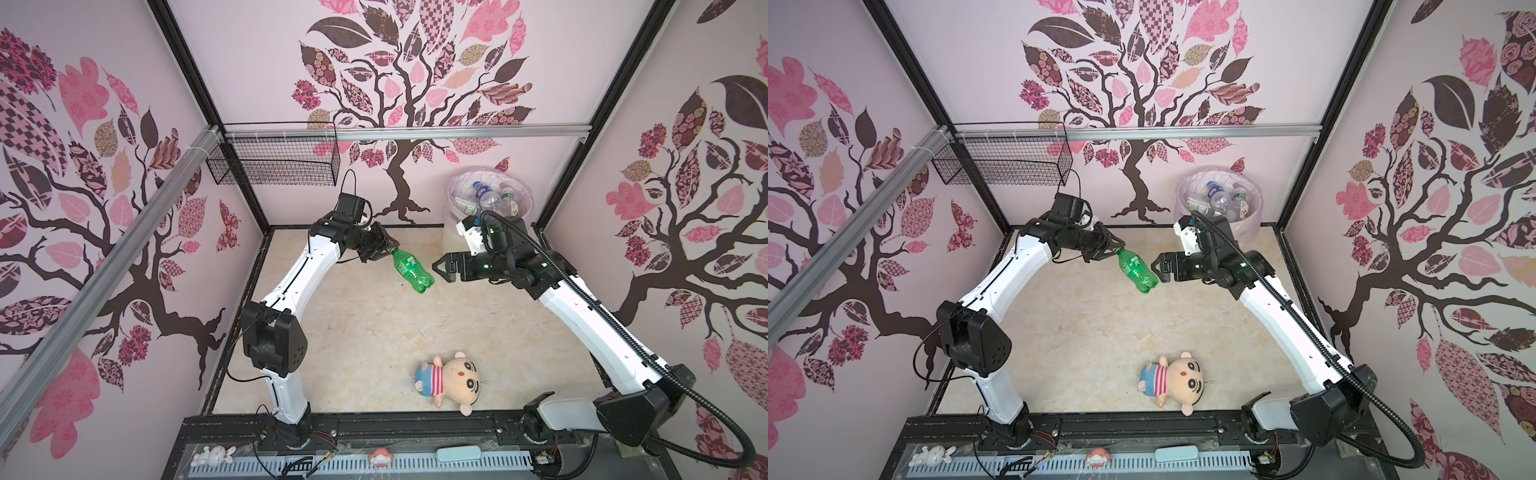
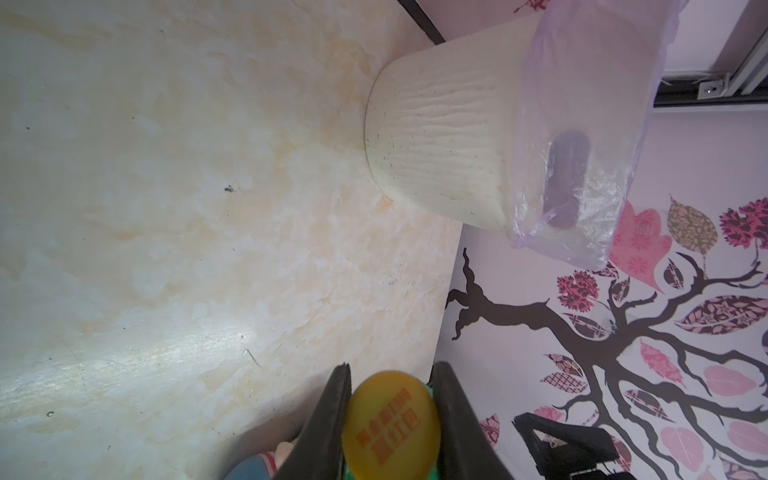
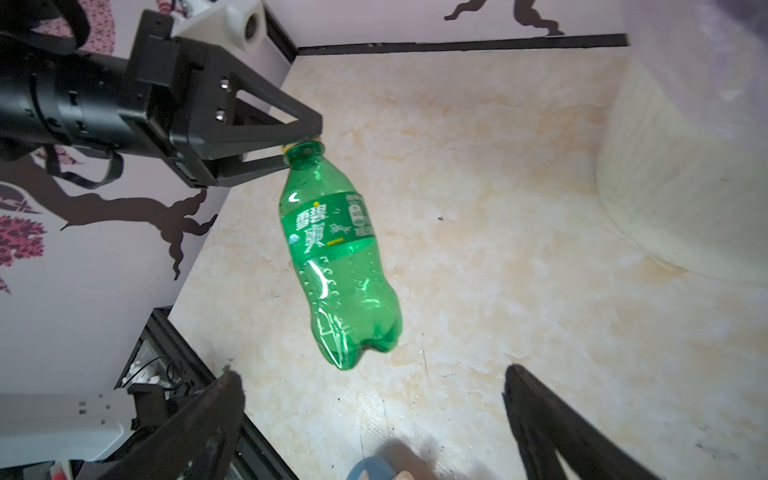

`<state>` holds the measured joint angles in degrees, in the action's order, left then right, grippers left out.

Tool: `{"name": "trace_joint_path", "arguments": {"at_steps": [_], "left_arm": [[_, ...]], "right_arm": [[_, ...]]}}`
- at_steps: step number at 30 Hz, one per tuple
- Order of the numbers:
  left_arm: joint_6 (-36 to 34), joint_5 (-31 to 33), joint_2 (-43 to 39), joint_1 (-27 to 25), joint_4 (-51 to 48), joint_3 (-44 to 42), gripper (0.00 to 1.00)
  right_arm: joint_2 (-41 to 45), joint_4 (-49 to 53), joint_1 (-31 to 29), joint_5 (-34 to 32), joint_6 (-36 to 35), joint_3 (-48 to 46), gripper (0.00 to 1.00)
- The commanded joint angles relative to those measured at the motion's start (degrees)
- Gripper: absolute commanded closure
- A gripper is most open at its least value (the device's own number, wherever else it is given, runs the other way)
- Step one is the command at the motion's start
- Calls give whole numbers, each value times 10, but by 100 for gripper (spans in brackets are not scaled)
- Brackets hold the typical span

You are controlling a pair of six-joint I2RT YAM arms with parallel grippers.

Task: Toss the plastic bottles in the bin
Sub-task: 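Lift the green soda bottle with the left gripper while the right gripper grasps its body, then carry the green soda bottle with the right gripper over the bin and release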

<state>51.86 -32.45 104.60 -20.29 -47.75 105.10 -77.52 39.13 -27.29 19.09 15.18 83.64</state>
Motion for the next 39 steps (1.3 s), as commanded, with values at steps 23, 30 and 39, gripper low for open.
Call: {"name": "trace_joint_path", "arguments": {"at_steps": [23,30,39], "left_arm": [[53,-82,-30,-29,-7,45,66],[76,-51,-16,2,-35,152,3],[102,-11,-17,38,-62,252,3]], "right_arm": [[-77,-46,-44,26,-5,16,44],[-91,13,-43,-64,-17,83,50],[-172,116,28,-194,-1,313,51]]}}
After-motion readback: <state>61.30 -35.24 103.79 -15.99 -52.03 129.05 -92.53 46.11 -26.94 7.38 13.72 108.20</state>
